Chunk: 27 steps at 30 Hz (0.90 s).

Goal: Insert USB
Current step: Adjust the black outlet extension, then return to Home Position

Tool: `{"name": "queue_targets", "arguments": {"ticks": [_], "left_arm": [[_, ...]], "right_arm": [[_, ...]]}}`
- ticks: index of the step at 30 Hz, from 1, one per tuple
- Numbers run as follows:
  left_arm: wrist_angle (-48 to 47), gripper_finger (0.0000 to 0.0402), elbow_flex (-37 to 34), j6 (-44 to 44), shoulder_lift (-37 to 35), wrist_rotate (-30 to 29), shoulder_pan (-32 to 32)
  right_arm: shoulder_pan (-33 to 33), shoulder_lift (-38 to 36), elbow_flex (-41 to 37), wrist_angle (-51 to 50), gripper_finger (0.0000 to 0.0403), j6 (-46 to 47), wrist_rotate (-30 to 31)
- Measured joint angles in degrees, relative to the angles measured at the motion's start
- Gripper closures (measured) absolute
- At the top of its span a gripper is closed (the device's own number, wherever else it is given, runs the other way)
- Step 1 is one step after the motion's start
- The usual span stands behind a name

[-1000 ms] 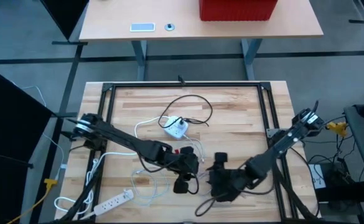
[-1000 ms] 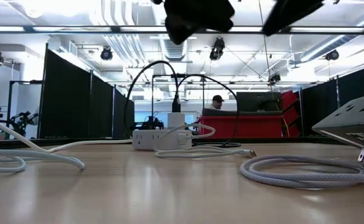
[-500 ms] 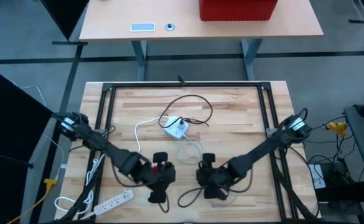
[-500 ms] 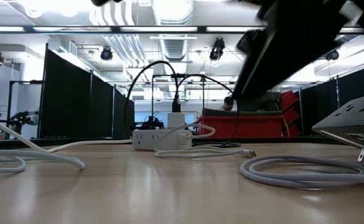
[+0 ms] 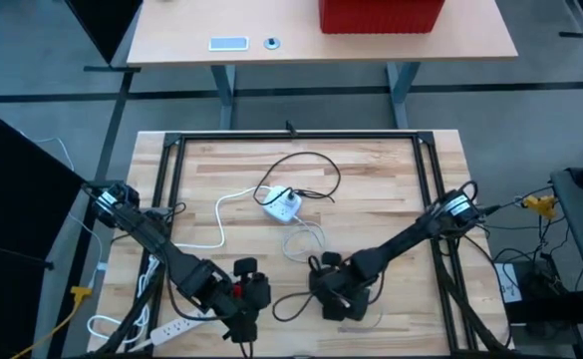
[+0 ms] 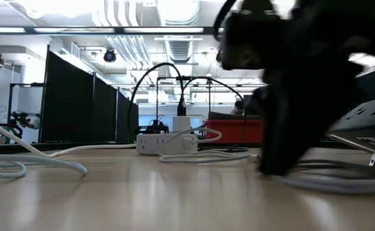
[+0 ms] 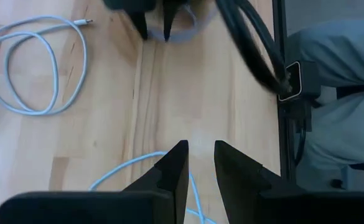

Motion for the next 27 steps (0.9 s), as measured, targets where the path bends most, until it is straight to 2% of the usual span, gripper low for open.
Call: {"name": "queue_targets", "arguments": {"ticks": [8,15,18,21,25,27], "left_arm": [[0.0,0.0336,0.0,0.6,0.0,-4.7,0.0],[0.9,0.0336,0.0,4.7,0.0,-6.6,0.0],[3.4,0.0336,0.0,9.7,0.0,-7.7,0.5],[7.7,0.0336,0.0,16.0,0.0,-10.9,0.8],[16.0,0.0336,-1.3,30.5,-0.3,-10.7,1.6],[21.8,0.0336,-3.9,35.9,-1.1,-7.7,3.1]], "right_arm": [[9.8,-6.6,-4.2,-21.2,0.03,7.1,-1.1],[19.3,-18.0,-11.8,-23.6,0.031,17.4,0.6],[20.6,-22.8,-12.3,-23.1,0.0314,21.8,4.6],[22.1,-27.3,-12.0,-22.0,0.0318,22.2,11.2],[25.1,-33.6,-12.7,-15.3,0.0324,15.2,23.6],[25.6,-36.0,-13.9,-10.9,0.0328,9.6,26.5]]}}
